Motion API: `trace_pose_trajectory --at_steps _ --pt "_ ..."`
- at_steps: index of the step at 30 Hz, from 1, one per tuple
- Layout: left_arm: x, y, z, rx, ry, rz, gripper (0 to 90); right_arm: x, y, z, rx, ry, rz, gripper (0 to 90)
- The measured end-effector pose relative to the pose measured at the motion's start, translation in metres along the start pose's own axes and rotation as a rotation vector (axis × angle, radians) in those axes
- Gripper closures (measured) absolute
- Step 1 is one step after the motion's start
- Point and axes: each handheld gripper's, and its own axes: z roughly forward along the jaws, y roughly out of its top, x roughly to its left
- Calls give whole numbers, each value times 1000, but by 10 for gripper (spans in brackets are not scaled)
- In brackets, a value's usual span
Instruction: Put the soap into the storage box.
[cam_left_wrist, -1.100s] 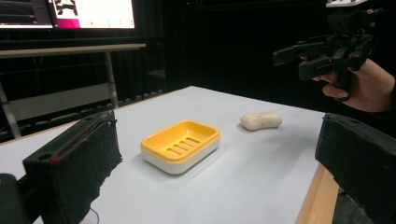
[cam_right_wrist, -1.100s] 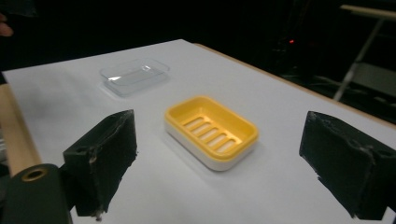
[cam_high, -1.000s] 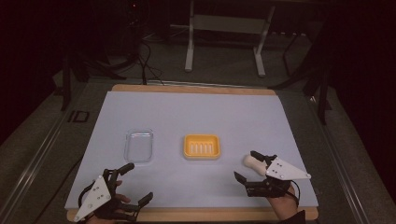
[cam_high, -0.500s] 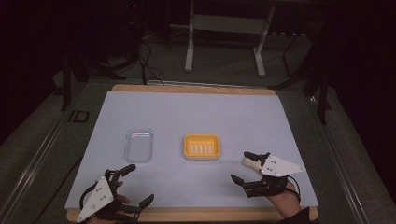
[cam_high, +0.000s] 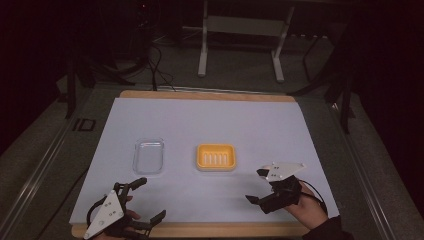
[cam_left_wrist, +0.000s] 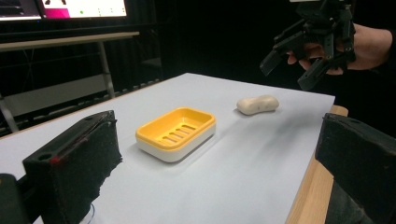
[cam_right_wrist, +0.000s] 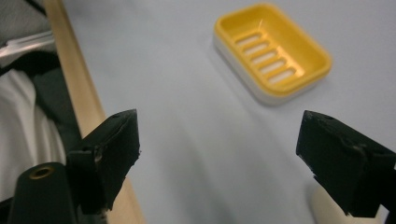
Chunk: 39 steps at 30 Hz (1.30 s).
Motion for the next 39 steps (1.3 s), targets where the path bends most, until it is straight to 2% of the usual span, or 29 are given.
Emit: trace_pose_trajectory --at_steps 2,4,5,7,9,10,13,14,15,20,21,23,25,29,33,34,35,36,37,38,39 --pt "0 0 0 -1 -2 0 1 -2 0 2 37 10 -8 137" --pt "0 0 0 3 -4 3 1 -1 0 3 69 -15 -38 144" --pt "-1 0 1 4 -5 1 1 -1 0 3 69 -15 -38 144" --pt "-1 0 1 6 -6 1 1 -1 0 4 115 -3 -55 180" --pt "-1 0 1 8 -7 2 1 -1 1 4 130 8 -56 180" --pt "-1 -1 1 9 -8 3 1 -1 1 3 166 12 -54 180" --pt "-1 -1 2 12 -11 0 0 -3 3 2 193 20 -45 175" --pt "-1 -1 2 15 -11 2 1 -6 4 0 229 49 -19 133" --pt "-1 -1 2 15 -11 2 1 -6 4 0 229 49 -19 133" --pt "-1 -1 3 20 -14 4 0 -12 5 0 334 97 17 123" --pt "-1 -1 3 21 -14 3 0 -13 5 1 369 101 23 117" --pt "-1 -1 3 24 -14 5 1 -13 5 2 390 107 29 117" --pt "-2 -2 3 24 -16 5 1 -14 5 3 435 119 23 115" --pt "-2 -2 4 28 -17 8 1 -15 5 3 466 124 23 125" --pt "-2 -2 4 29 -17 9 1 -17 4 6 531 136 11 129" --pt "-2 -2 4 28 -18 9 1 -17 4 6 531 136 11 129" --pt "-2 -2 4 28 -17 9 1 -18 4 7 559 137 9 130" --pt "-2 -2 4 29 -17 9 1 -18 4 7 559 137 9 130" --pt "-2 -2 4 29 -17 10 0 -18 3 9 594 144 8 131" --pt "-2 -2 4 30 -17 10 0 -18 3 9 594 144 8 131" --pt "-2 -2 4 30 -17 10 1 -18 2 10 636 151 7 132"
